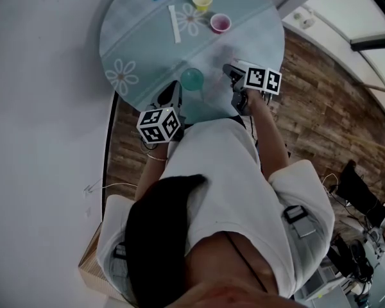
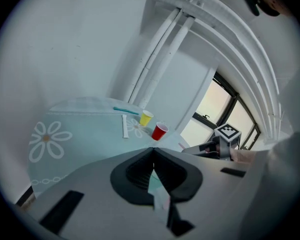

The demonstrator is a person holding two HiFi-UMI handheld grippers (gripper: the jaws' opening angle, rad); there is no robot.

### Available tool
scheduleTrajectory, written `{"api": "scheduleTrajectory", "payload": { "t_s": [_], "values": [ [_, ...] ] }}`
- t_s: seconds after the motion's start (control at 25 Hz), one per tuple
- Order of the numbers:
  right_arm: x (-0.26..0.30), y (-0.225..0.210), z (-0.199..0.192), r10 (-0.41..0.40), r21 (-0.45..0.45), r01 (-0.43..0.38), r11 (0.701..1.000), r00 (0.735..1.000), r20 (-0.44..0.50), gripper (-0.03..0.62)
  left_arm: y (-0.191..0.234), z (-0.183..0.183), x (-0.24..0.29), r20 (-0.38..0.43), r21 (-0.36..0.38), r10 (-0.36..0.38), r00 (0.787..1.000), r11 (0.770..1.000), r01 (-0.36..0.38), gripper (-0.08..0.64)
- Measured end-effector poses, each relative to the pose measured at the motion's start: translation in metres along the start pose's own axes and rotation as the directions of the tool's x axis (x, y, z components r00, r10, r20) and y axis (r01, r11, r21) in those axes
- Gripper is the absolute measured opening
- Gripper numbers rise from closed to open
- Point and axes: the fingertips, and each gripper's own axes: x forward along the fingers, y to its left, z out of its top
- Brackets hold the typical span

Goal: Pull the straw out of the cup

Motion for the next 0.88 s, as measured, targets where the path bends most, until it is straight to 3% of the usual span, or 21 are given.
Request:
{"api": "scheduleTrajectory", "payload": {
  "t_s": [0.2,0.4,0.88],
  "values": [
    [0.015,-0.004,-0.012,0.004,0.033,-0.003,0.999,0.999,-0.037,0.048,0.0,0.003,0.0,0.006,-0.003,0.007,1.0,1.0,-0.007,0.008],
    [0.027,-0.014,-0.018,0.027,0.126,-0.02,0.992,0.998,-0.059,0.048,0.004,0.002,-0.002,0.01,-0.022,0.024,1.0,0.999,-0.023,0.008],
    [0.042,-0.032,-0.026,-0.061,0.101,0.068,0.993,0.995,-0.073,0.049,0.004,-0.002,-0.004,0.006,-0.037,0.034,0.999,0.999,-0.034,0.008]
  ]
}}
